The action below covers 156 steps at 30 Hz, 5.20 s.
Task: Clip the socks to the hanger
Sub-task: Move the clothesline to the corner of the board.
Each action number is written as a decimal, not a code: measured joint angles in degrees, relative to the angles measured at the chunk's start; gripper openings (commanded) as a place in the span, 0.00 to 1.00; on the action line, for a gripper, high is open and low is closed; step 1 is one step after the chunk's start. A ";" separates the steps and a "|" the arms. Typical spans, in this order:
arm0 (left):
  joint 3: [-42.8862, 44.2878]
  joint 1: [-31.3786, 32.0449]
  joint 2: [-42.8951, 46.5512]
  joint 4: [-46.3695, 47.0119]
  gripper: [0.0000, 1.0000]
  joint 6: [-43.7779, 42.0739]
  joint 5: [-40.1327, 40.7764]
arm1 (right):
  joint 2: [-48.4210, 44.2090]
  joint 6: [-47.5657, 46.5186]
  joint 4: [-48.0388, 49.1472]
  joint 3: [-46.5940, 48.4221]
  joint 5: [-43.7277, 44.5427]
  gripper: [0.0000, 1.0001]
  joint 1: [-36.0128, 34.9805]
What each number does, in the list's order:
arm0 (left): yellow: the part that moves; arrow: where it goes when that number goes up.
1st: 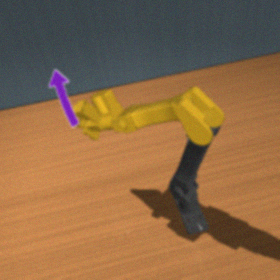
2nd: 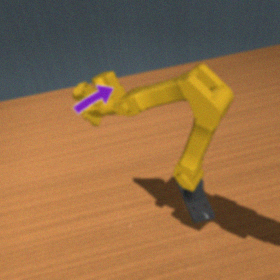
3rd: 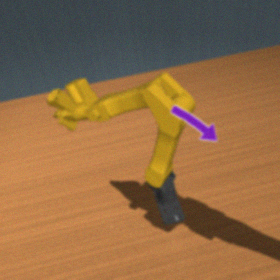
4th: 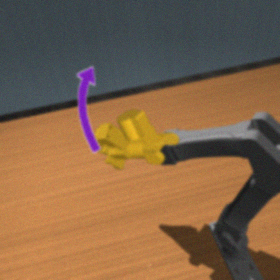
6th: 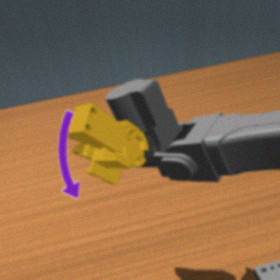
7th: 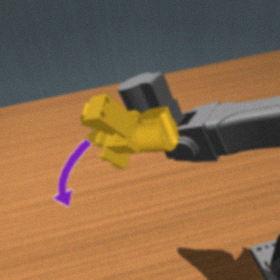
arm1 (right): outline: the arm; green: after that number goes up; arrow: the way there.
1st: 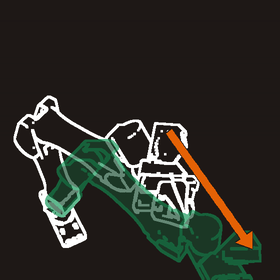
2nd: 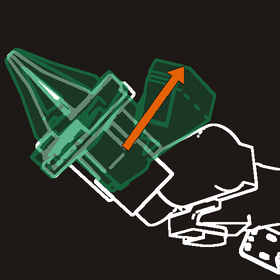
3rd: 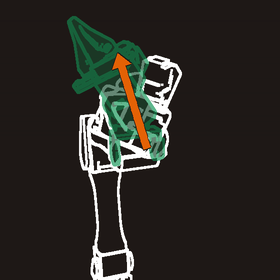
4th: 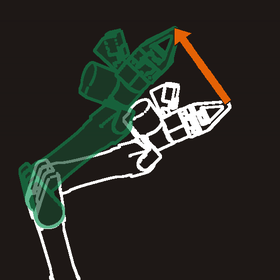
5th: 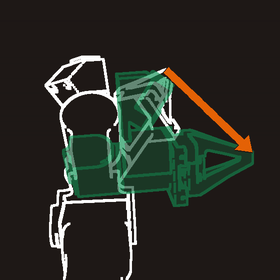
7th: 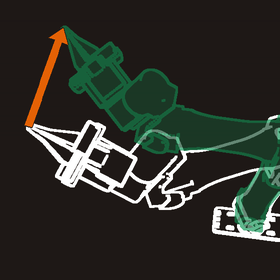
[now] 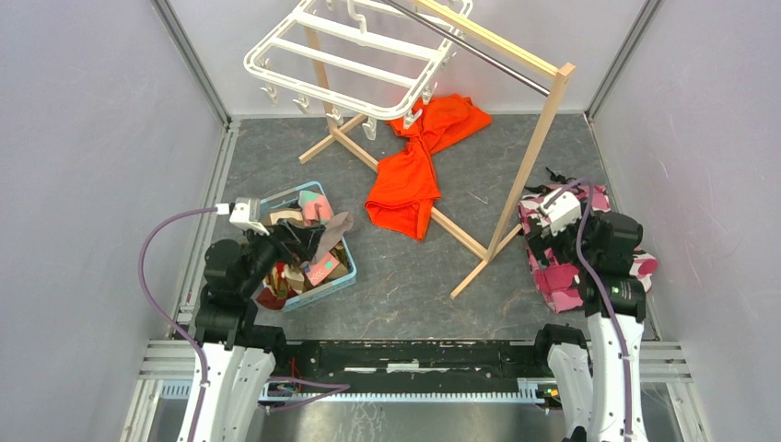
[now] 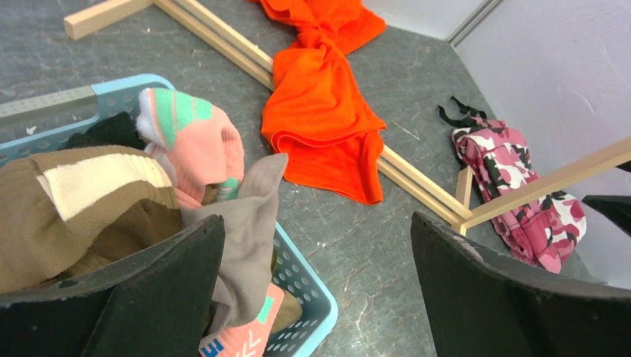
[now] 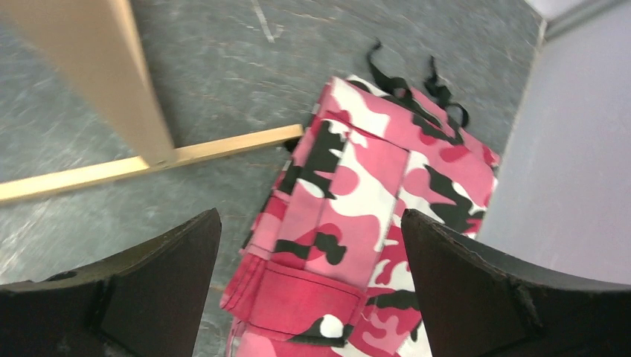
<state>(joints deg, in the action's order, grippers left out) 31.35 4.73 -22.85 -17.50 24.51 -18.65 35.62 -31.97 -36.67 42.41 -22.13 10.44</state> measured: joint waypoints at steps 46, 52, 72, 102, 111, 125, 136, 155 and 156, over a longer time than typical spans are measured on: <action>-1.40 0.28 9.44 1.40 1.00 -1.88 -1.01 | 8.22 25.40 33.81 -3.48 -24.70 0.75 -0.20; -1.42 0.28 9.22 1.40 1.00 -1.88 -1.03 | 14.19 22.08 33.94 0.22 -21.51 0.76 2.01; -1.44 0.28 8.24 1.40 1.00 -1.88 -1.18 | 38.69 21.88 41.64 17.07 -16.06 0.77 10.27; -1.44 -0.22 6.78 1.40 1.00 -1.90 -1.44 | 47.25 25.03 43.58 24.28 -12.72 0.98 17.97; -1.44 -0.22 6.80 1.40 1.00 -1.90 -2.38 | 28.63 15.91 34.05 13.90 -23.61 0.98 23.69; 3.69 -0.22 3.87 -0.17 1.00 0.04 -6.54 | 19.98 -33.27 -21.40 13.22 -58.36 0.98 21.05; 6.21 -0.20 -3.39 -4.46 0.92 3.50 -9.88 | 26.25 -47.23 -32.61 12.35 -59.87 0.98 15.76; 17.77 46.73 -30.38 -11.39 1.00 0.37 30.62 | 19.17 -11.93 5.22 -1.27 -34.49 0.98 -7.78; 19.10 47.15 -32.28 -11.43 1.00 -0.98 32.63 | 19.30 -11.80 5.40 -1.27 -34.36 0.98 -7.91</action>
<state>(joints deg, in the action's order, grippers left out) 50.46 51.88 -55.13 -28.93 23.53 13.98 54.92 -43.77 -31.27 41.15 -56.49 2.52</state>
